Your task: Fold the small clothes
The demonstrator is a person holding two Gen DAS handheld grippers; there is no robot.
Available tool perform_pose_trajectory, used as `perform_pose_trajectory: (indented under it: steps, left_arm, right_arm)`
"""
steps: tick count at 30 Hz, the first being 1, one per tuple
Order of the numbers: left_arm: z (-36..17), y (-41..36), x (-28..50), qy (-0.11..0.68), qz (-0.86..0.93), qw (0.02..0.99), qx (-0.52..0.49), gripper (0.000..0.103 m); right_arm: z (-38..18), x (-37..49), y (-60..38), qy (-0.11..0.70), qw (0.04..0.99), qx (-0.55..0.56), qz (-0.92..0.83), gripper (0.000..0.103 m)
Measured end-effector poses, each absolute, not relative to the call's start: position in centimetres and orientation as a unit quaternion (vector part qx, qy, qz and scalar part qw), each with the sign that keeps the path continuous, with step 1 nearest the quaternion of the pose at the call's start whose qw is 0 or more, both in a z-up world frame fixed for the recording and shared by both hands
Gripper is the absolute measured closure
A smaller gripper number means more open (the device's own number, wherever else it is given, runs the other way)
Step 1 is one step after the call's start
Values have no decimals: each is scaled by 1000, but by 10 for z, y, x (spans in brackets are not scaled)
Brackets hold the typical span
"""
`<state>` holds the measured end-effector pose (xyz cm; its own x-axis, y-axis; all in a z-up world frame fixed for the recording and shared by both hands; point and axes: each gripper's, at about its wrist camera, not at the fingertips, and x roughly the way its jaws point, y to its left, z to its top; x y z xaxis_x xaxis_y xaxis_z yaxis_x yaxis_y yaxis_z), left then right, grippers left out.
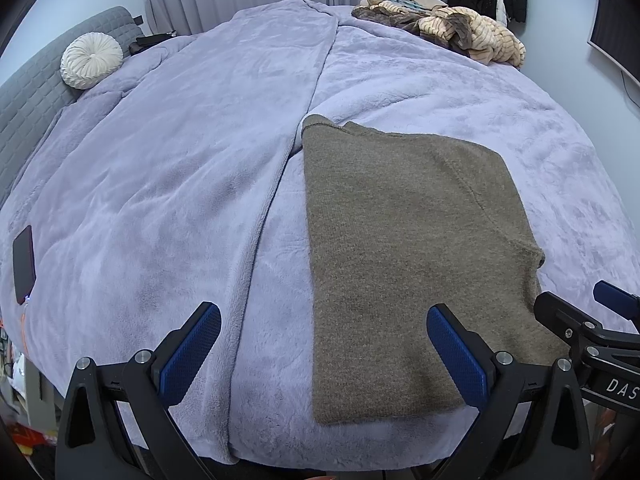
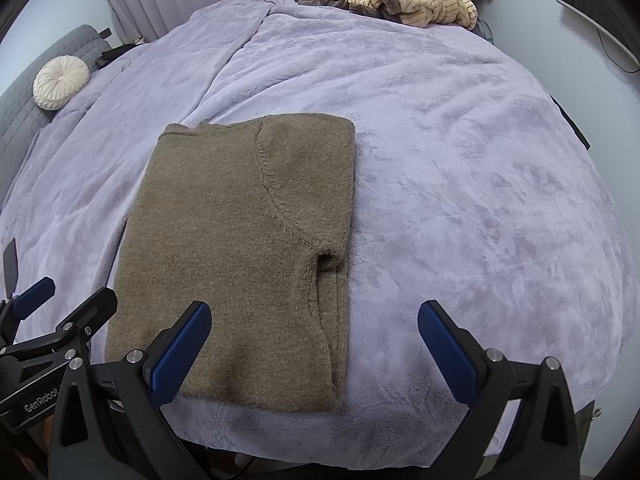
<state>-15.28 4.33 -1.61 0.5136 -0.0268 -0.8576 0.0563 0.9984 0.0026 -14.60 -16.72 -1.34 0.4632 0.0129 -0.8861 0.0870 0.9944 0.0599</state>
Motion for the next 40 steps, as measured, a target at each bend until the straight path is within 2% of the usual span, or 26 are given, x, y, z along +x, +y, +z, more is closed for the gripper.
perform_pose_trajectory:
  steps: [40]
  left_arm:
    - [-14, 43, -150, 487, -28, 873, 19, 0]
  right_arm:
    - [-12, -145, -164, 518, 854, 46, -22, 0]
